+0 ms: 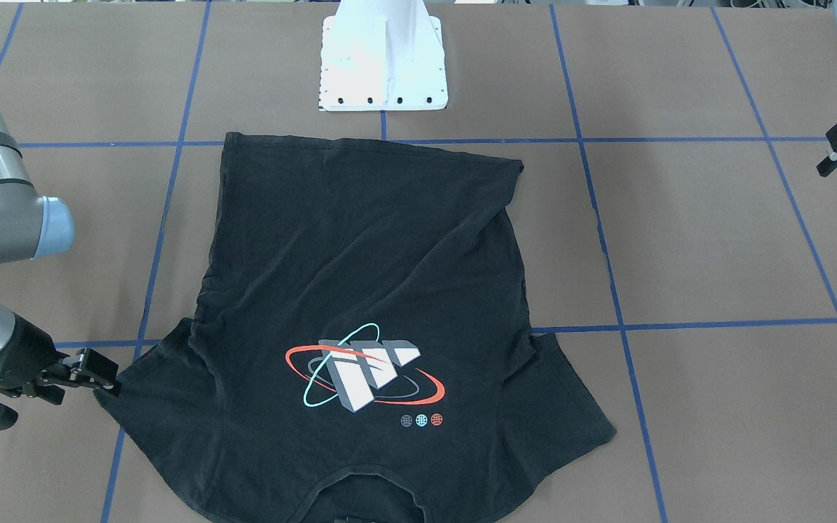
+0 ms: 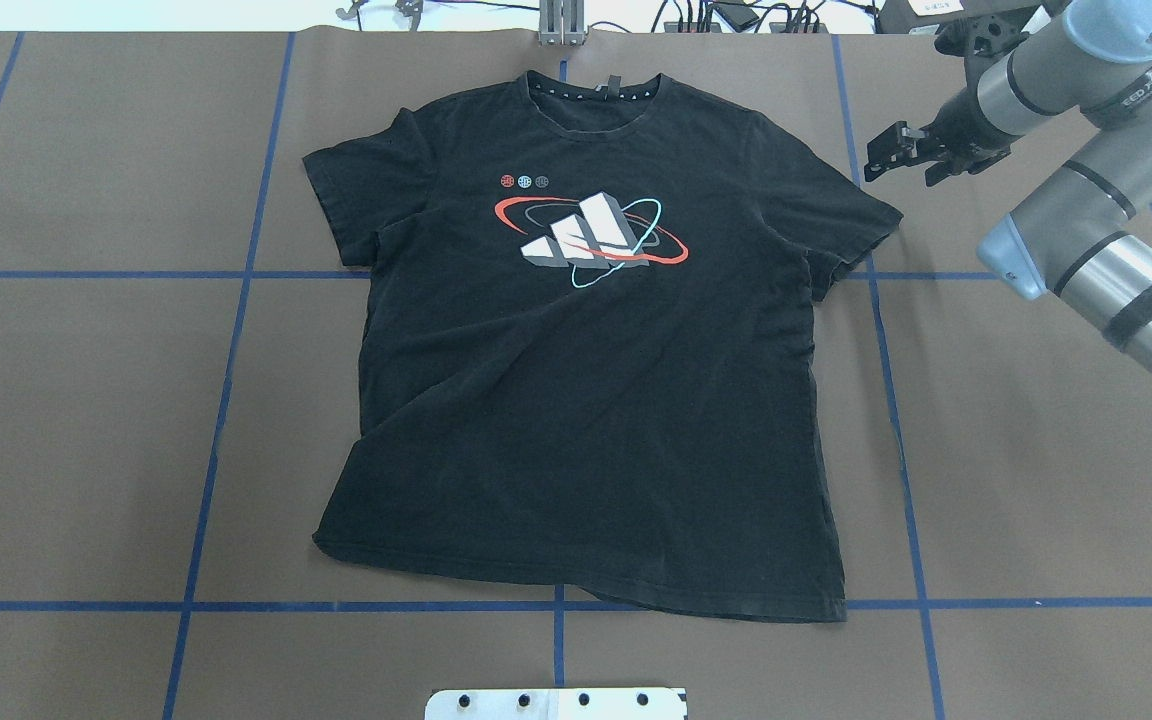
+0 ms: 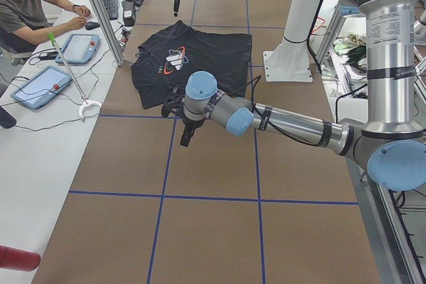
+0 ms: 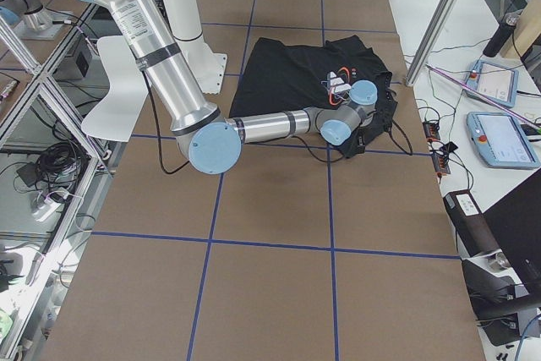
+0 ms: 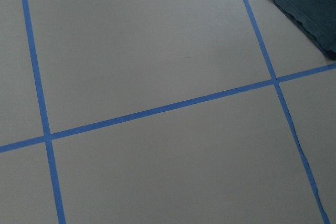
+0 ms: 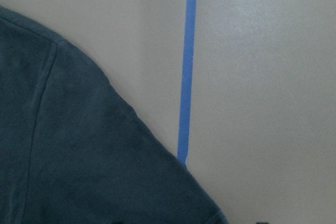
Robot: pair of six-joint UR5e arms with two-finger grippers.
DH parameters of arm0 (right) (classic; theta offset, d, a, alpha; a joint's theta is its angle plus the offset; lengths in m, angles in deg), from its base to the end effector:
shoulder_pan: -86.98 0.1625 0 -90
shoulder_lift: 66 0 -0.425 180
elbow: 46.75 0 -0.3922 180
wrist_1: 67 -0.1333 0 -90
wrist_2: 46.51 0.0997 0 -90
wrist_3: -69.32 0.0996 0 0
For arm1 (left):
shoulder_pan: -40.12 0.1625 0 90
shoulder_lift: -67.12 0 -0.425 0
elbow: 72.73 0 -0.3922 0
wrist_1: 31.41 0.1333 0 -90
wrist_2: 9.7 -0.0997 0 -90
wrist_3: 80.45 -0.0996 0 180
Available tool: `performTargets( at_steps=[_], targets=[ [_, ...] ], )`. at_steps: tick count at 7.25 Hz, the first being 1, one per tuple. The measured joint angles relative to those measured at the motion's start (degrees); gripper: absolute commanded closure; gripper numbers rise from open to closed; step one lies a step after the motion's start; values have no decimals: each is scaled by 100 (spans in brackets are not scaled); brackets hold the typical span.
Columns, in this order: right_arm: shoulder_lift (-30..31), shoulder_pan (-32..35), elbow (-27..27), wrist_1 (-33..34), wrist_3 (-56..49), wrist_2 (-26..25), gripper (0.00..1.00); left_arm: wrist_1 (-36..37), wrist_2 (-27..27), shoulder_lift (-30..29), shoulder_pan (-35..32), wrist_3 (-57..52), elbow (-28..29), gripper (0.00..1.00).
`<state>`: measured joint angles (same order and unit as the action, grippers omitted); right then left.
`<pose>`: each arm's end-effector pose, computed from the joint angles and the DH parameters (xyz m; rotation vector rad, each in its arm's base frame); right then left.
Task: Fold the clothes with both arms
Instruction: 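Move the right gripper to the shirt's sleeve nearest it and grasp it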
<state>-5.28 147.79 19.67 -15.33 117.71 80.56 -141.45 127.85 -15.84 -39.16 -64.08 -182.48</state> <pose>-0.2896 -0.6687 0.4821 0.1921 -0.9406 0.0605 0.0251 -0.4540 0.5006 0.3336 0.9088 0.1463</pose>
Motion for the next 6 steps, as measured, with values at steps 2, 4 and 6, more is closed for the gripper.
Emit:
performTargets(
  at_steps=[2, 4, 6],
  targets=[
    [21, -50, -198, -49, 41, -28, 15, 0, 0, 0, 0, 6, -22, 0],
    [23, -160, -291, -51, 54, -41, 25, 0, 0, -1, 0, 9, -46, 0],
    [49, -231, -310, -48, 65, -55, 50, 0, 0, -1, 0, 12, -60, 0]
  ],
)
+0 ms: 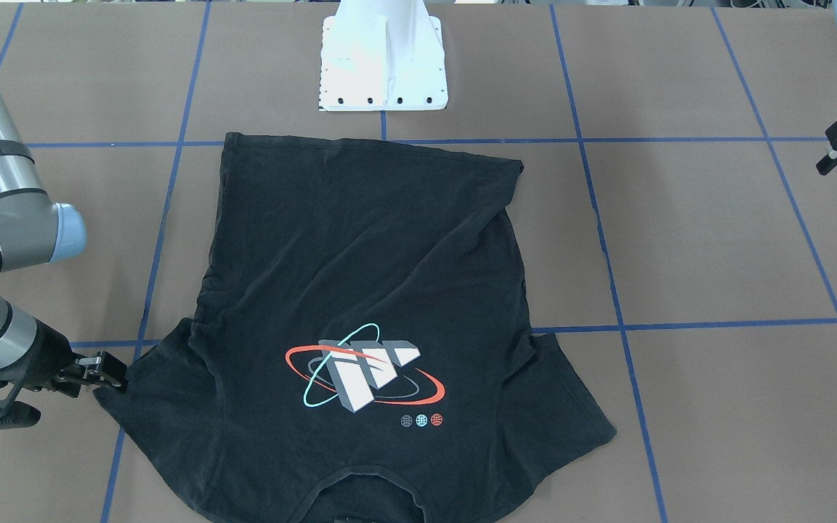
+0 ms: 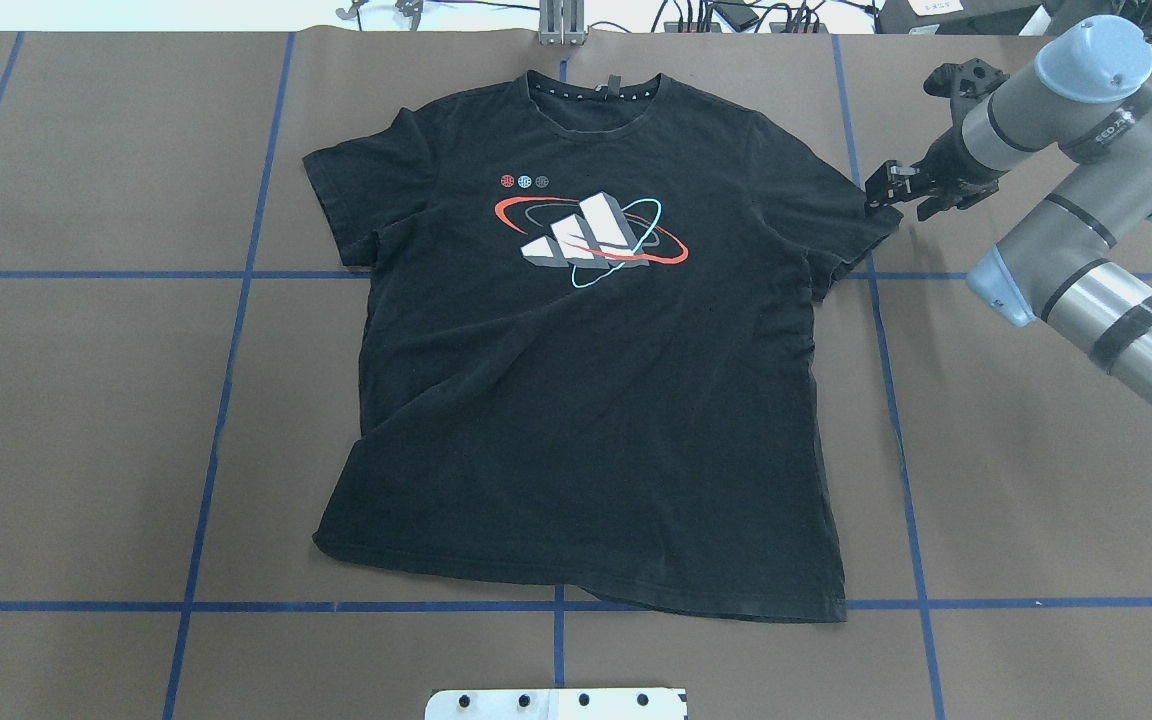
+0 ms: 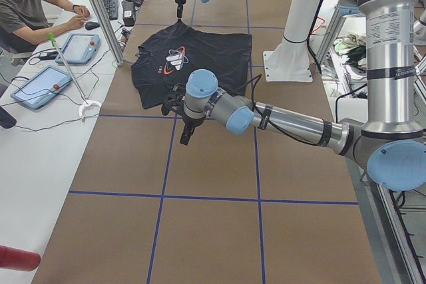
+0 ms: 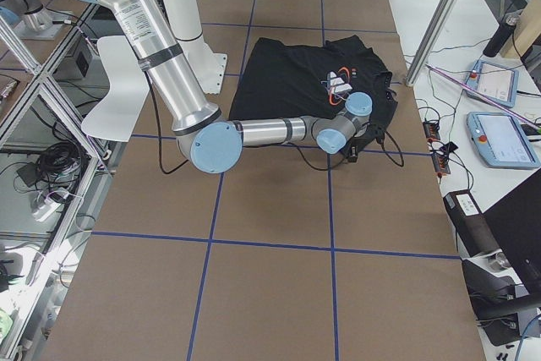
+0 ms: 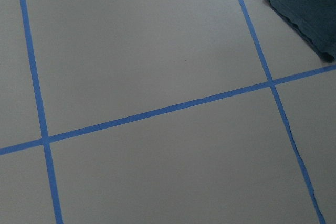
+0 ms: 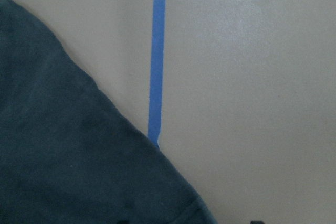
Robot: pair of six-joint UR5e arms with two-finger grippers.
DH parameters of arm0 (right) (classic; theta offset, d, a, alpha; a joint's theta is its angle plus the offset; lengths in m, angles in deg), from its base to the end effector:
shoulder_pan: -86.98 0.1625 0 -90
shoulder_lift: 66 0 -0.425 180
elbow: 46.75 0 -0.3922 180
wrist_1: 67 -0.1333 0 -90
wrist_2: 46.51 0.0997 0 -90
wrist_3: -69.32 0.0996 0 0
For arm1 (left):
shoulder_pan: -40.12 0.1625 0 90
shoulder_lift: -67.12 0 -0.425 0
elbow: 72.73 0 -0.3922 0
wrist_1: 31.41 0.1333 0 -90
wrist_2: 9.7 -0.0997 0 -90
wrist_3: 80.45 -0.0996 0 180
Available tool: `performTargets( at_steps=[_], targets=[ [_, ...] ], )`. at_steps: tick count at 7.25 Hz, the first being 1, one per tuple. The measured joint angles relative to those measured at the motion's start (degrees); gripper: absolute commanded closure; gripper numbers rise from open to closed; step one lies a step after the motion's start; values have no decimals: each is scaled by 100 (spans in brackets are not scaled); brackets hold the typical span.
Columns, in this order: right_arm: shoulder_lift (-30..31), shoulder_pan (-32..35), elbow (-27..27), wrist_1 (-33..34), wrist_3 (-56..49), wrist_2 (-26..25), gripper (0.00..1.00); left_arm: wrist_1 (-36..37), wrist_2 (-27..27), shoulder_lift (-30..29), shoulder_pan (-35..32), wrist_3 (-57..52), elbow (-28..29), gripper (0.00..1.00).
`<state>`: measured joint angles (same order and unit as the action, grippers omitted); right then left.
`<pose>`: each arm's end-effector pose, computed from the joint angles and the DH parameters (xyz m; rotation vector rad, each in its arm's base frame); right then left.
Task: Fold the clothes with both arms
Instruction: 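Move the right gripper to the shirt's sleeve nearest it and grasp it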
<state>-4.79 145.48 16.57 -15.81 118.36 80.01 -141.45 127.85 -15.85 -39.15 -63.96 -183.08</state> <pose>-0.3154 -0.6563 0.5157 0.1316 -0.9088 0.0568 0.0250 -0.4531 0.4953 0.3425 0.9106 0.1490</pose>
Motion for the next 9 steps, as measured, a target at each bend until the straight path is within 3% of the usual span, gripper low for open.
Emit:
performTargets(
  at_steps=[1, 2, 7, 9],
  targets=[
    [24, -8, -2, -7, 7, -5, 70, 0, 0, 0, 0, -3, -2, 0],
    [37, -15, -14, -8, 17, -10, 100, 0, 2, 0, 0, -1, -6, 0],
    [-37, 18, 35, -7, 255, 30, 100, 0, 0, -4, -2, 3, -13, 0],
    [61, 82, 633, 66, 359, 249, 100, 0, 0, -4, 0, 3, -16, 0]
  ],
)
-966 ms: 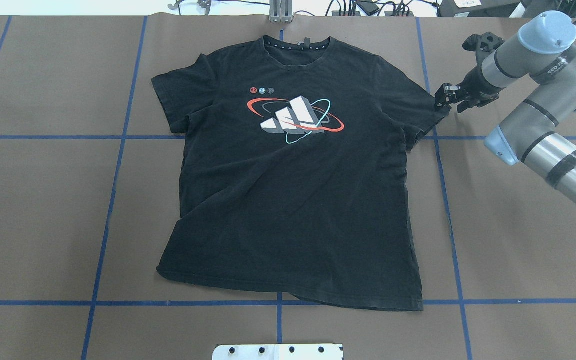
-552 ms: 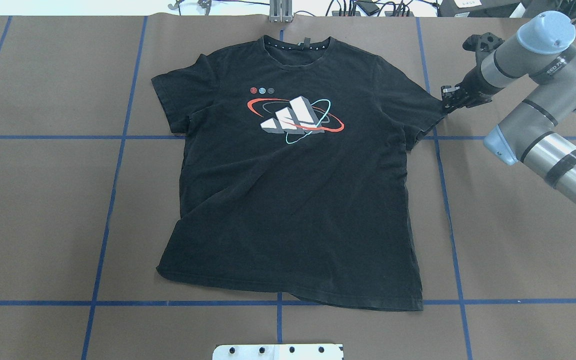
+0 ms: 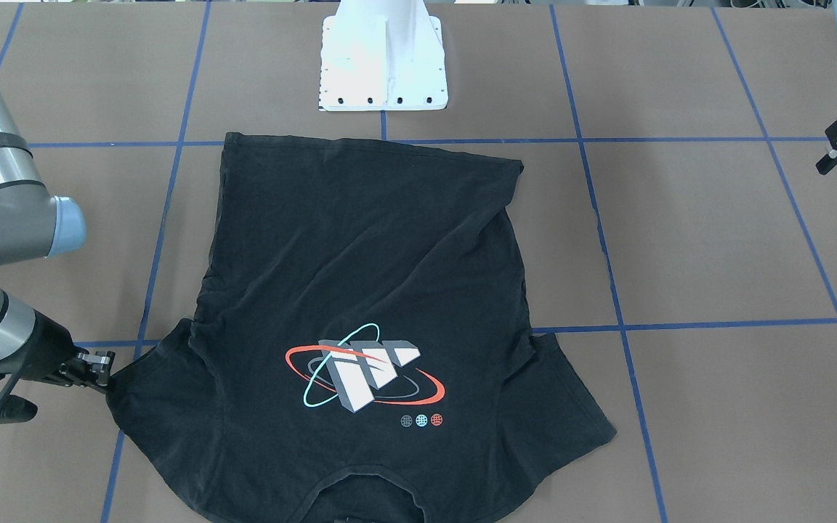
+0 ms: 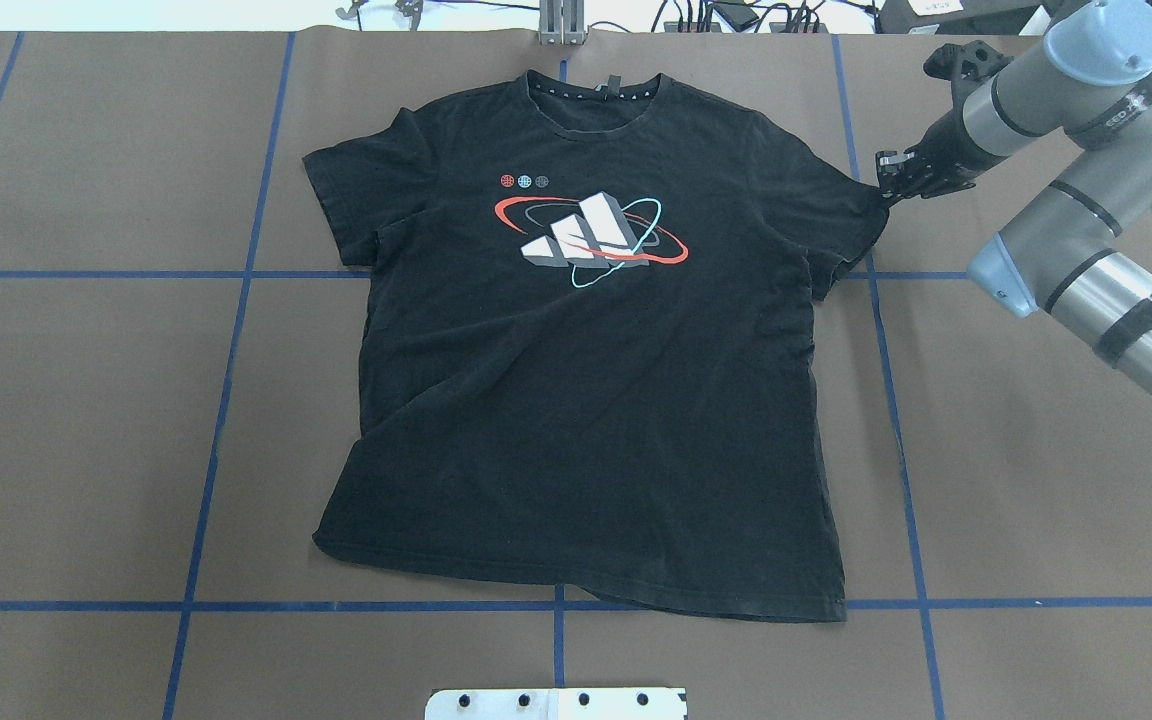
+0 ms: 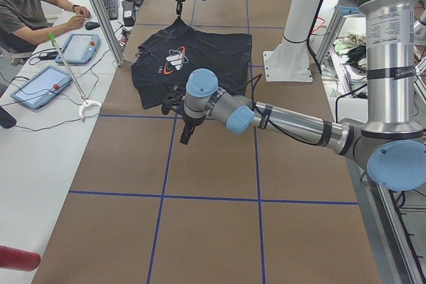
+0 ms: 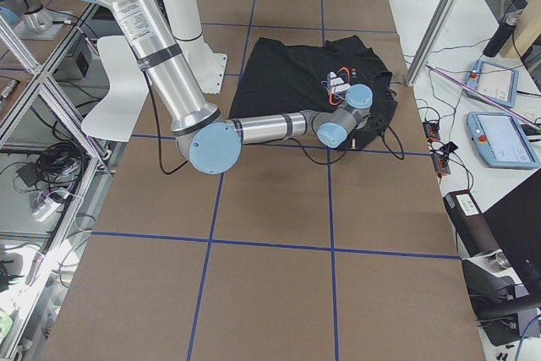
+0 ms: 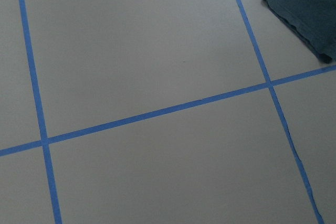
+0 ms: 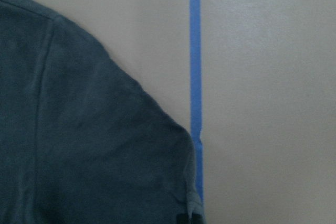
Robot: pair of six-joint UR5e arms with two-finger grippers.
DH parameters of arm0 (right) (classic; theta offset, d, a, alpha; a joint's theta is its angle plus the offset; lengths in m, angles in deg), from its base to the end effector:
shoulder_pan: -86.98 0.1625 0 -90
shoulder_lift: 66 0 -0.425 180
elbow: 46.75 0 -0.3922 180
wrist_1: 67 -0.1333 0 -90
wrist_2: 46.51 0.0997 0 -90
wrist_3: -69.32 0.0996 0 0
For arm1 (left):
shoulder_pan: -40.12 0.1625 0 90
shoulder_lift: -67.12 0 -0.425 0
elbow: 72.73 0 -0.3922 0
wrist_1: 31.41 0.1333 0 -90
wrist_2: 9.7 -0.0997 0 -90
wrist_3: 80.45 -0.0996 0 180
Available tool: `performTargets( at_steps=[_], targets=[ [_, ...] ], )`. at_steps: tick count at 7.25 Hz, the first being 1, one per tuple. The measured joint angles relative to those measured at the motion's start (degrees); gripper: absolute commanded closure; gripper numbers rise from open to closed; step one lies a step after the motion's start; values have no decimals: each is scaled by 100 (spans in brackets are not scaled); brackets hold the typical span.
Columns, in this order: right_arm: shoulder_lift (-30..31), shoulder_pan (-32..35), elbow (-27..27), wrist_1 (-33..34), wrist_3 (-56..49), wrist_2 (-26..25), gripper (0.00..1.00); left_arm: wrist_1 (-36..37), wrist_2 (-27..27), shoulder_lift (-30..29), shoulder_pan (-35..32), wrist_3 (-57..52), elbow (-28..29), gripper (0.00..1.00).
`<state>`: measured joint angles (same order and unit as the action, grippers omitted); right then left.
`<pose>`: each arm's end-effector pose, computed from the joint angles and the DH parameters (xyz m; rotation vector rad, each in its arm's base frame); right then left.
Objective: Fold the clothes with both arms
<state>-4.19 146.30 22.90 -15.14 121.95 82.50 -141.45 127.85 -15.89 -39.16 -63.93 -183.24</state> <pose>-0.3037 -0.6503 0.4657 0.1477 -0.9897 0.0776 0.0249 -0.4531 0.4936 0.3456 0.9111 0.1498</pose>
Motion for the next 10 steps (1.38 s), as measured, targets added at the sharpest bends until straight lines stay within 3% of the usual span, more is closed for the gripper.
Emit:
performTargets(
  at_steps=[2, 3, 4, 6, 7, 8, 10],
  targets=[
    [-140, -146, 847, 621, 358, 263, 100, 0, 0, 0, -2, -8, -8, 0],
    [-550, -364, 919, 1148, 548, 175, 100, -2, 0, 1, -2, -11, -9, 0],
    [-1124, -600, 654, 1601, 722, -57, 100, -8, 0, 2, -2, -11, -12, 0],
    [-1999, -956, -222, 1864, 998, -467, 100, -32, 0, 3, -2, -3, -20, 0],
    [-2169, -1080, -454, 1882, 1052, -669, 75, -49, 0, -3, -1, -1, -22, 0],
    [-2252, -1167, -583, 1887, 1070, -811, 1, -68, 10, -35, 0, 0, -21, 0],
    [-2304, -1304, -647, 1882, 1083, -992, 0, -88, 38, -402, 121, 160, 79, 0]
  ],
)
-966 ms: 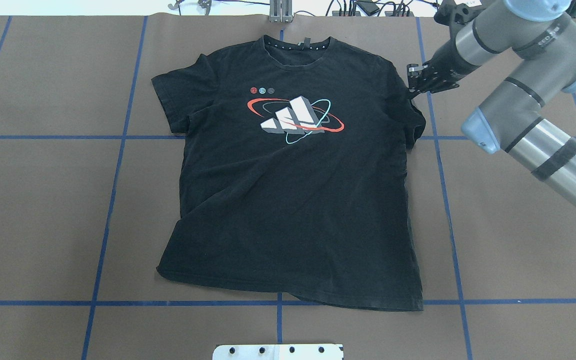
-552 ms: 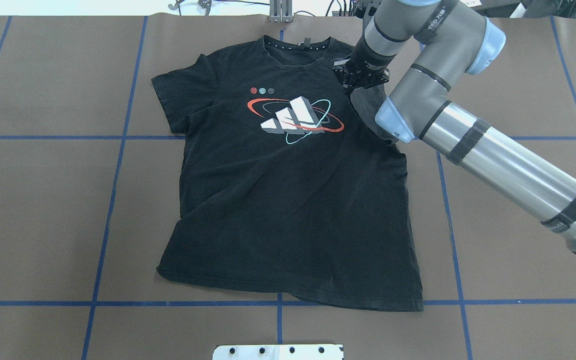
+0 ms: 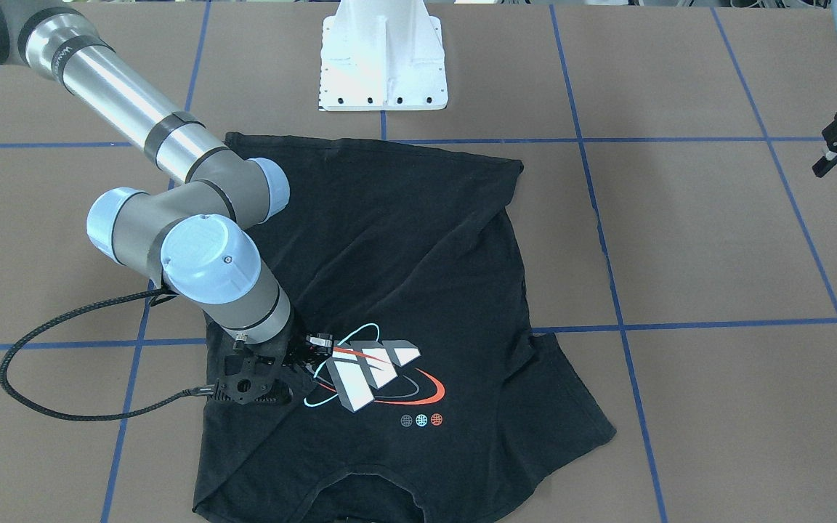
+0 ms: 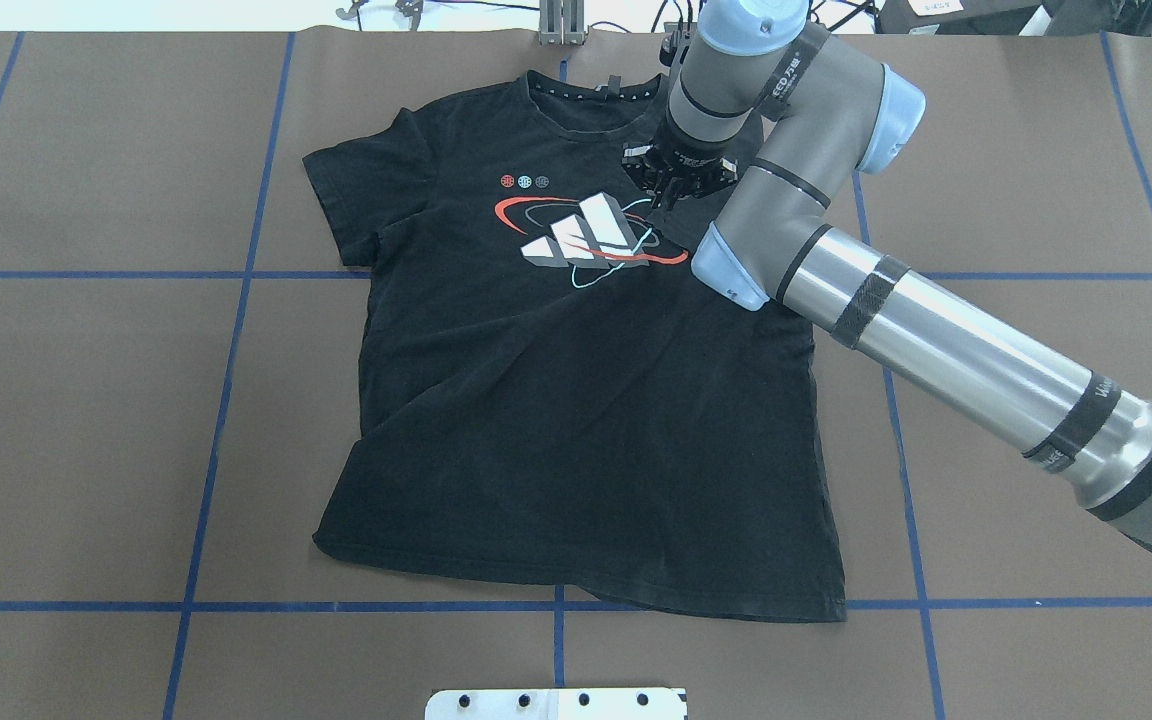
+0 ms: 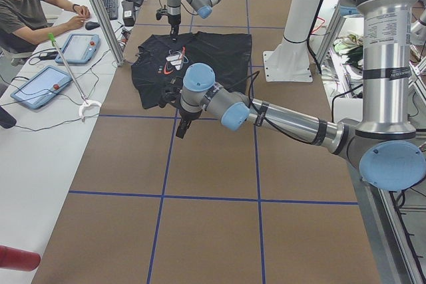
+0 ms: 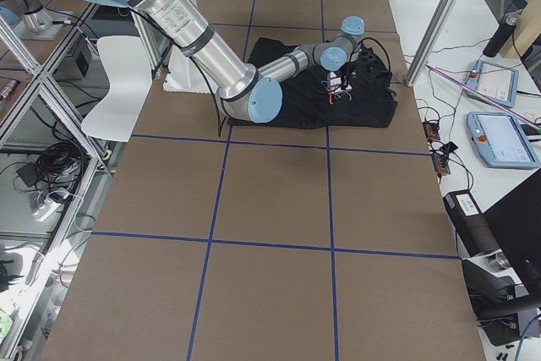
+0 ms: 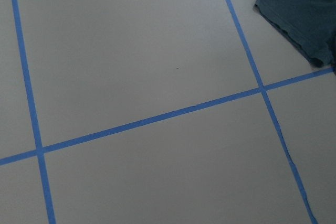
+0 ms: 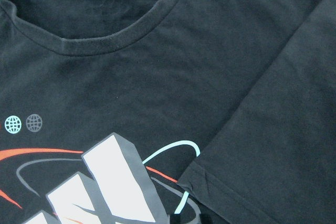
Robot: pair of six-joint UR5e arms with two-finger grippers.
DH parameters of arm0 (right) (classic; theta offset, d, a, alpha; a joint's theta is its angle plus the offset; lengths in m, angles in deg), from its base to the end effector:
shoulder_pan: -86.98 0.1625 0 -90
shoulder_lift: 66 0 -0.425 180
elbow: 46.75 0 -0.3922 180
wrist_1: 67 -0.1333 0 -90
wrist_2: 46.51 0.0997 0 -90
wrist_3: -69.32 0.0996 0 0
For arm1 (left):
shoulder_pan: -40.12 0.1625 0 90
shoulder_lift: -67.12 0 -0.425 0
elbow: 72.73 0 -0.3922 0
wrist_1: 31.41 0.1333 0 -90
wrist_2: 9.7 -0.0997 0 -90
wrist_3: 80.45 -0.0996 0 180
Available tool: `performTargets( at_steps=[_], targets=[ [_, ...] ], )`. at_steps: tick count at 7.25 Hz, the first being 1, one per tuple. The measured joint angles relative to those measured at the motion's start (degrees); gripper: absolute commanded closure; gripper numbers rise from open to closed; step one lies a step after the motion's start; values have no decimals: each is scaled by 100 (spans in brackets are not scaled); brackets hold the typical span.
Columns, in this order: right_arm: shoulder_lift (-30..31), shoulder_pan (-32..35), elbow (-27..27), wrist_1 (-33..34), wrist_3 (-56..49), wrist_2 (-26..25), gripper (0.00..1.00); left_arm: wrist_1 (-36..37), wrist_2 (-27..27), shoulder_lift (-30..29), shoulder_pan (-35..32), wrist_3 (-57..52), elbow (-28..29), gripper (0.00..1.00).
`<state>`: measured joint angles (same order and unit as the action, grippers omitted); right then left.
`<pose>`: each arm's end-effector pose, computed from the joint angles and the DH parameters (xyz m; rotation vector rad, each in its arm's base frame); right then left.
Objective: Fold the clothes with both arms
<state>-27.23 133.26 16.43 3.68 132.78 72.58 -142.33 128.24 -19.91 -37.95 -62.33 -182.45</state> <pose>-0.5059 -0.6518 0.2605 0.0546 -0.8863 0.1279 0.0398 -0.4753 0.4658 0.3873 0.9364 0.1762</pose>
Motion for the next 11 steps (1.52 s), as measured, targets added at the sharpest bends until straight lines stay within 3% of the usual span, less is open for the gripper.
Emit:
performTargets(
  at_steps=[2, 4, 6, 8, 10, 11],
  targets=[
    [48, -29, 204, -3, 14, -14, 0, -36, -39, -896, 496, 787, 455, 0],
    [565, -18, 966, 43, 22, 10, 0, -319, -380, -1921, 1076, 1348, 1388, 2],
    [1615, -12, 2322, 70, 27, 100, 0, -1142, -550, -2928, 1445, 1526, 2958, 8],
    [2277, -7, 3166, 81, 33, 166, 0, -2288, -871, -3812, 1846, 1694, 4581, 19],
    [2486, -2, 3374, 79, 34, 166, 0, -2737, -1574, -4275, 2159, 1753, 5423, 26],
    [2536, 4, 3398, 76, 33, 155, 0, -2850, -1719, -4406, 2220, 1760, 5707, 36]
  ],
)
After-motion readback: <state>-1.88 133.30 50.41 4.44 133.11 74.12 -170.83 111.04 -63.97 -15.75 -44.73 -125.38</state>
